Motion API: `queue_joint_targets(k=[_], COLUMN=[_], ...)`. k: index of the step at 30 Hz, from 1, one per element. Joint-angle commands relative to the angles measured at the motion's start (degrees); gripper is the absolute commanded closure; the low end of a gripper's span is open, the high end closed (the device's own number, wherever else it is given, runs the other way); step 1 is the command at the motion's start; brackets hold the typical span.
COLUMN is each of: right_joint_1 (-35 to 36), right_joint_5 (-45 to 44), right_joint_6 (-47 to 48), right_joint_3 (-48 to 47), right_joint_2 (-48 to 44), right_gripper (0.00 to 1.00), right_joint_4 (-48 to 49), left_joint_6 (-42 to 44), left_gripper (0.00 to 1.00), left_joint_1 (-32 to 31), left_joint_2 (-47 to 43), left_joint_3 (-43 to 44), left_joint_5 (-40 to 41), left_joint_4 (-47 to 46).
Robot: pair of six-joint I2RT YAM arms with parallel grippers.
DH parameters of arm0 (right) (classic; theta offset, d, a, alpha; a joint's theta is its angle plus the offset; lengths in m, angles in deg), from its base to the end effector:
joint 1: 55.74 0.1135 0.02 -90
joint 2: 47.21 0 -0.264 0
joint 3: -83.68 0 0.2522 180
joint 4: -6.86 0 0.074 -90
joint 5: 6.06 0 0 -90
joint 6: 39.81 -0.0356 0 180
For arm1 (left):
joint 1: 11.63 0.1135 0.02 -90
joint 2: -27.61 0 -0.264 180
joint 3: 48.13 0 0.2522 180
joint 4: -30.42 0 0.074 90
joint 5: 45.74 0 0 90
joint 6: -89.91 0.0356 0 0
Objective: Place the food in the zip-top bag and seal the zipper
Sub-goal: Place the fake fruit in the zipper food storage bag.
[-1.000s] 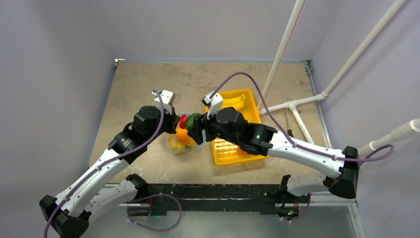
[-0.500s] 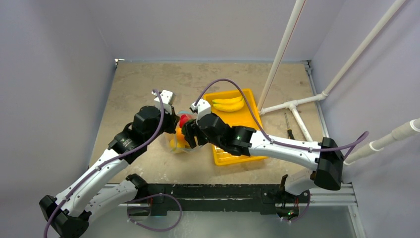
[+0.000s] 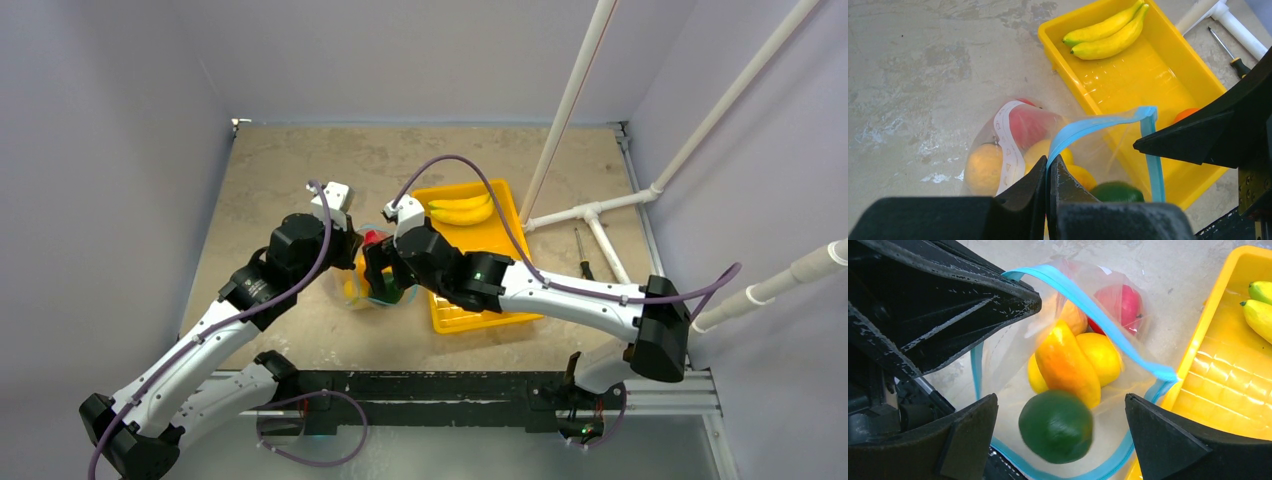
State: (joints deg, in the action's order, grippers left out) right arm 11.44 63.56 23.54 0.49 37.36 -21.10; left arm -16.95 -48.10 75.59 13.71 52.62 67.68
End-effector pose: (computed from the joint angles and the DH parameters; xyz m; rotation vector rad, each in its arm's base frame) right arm 0.1436 0.3093 0.3176 -0.5201 2.0460 0.6393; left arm 0.1546 -0.1078 0.3267 0.2462 1.9885 -0.4593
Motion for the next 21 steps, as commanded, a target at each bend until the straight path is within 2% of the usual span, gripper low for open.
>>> queue_joint_targets(k=[1, 12, 21], right_joint_1=[0.14, 0.15, 0.06], right_joint_5=[-2.63, -6.55, -2.40], right_joint_6=[-2.79, -16.09, -26.84], right_joint_3=[-2.40, 1.61, 9.15], right_joint_2=[-4.32, -12.41, -15.54], right_gripper=[0.02, 0.18, 0.25], right_joint_4=[-0.05, -12.43, -21.31], left_joint_6=[0.69, 0.60, 0.51], left_gripper=[1.00, 1.00, 1.00], left_joint_1=[-0.15, -0.12, -0.15], left_joint_2=[-0.70, -0.77, -1.35], left_joint_3=[1.04, 1.22, 1.18], left_joint_5=[0.87, 1.56, 1.68], left_joint_4=[-0.74, -0.33, -0.35])
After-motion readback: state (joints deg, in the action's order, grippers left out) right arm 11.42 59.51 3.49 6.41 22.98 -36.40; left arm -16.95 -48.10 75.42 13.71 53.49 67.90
